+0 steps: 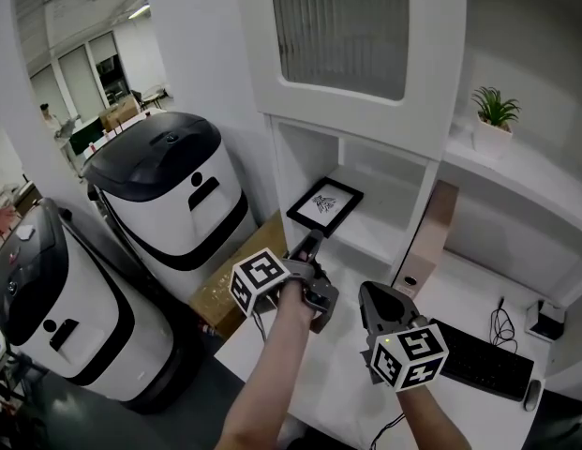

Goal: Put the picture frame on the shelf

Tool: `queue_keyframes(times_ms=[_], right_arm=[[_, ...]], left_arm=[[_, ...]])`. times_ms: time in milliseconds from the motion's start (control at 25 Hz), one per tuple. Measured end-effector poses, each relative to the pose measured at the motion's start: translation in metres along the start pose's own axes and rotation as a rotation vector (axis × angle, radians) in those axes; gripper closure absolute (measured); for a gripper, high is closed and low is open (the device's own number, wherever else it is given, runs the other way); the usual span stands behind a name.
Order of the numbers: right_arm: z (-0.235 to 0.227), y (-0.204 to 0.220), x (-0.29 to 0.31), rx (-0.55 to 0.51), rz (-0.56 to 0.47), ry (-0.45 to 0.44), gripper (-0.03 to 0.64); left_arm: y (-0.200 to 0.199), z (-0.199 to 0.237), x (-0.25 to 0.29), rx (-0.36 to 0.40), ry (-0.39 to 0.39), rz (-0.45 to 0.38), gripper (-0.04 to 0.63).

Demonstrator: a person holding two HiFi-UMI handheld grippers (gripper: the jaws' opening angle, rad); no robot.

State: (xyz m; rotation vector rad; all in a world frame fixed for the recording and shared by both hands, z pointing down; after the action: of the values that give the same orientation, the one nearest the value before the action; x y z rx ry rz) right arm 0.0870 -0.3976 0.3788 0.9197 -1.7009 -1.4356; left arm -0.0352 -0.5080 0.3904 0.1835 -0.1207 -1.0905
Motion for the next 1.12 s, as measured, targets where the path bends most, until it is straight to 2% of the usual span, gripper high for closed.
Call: queue_keyframes(times_ms=[520, 760, 1120], right_arm=[[0.013, 0.003, -0.006, 0.007, 0.002, -0.009, 0.615], [0.021, 0.006, -0.011, 0.016, 0.003, -0.004, 0.615], [0.036, 0.012, -0.023, 0.019, 0.013, 0.009, 0.615]], left_arm=[[-0.004, 0.005, -0.035, 0.263, -0.043, -0.006, 0.468], [-0.005, 0.01, -0.056, 0.448, -0.088, 0.008, 0.468], [0.003, 0.01, -0.09, 0.631, -0.103, 0.034, 0.469]])
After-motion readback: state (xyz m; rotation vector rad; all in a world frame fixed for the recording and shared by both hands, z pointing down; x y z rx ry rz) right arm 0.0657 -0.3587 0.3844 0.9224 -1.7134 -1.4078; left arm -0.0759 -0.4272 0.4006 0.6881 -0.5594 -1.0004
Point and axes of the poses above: the fingertips, and each gripper's own axes: x forward along the fingers, z to its left, y out of its underside, the point moved 3 cm from there along -x, backward along the fingers, and after that the axes turned 4 degrees about -z, right-handed, at the moved point
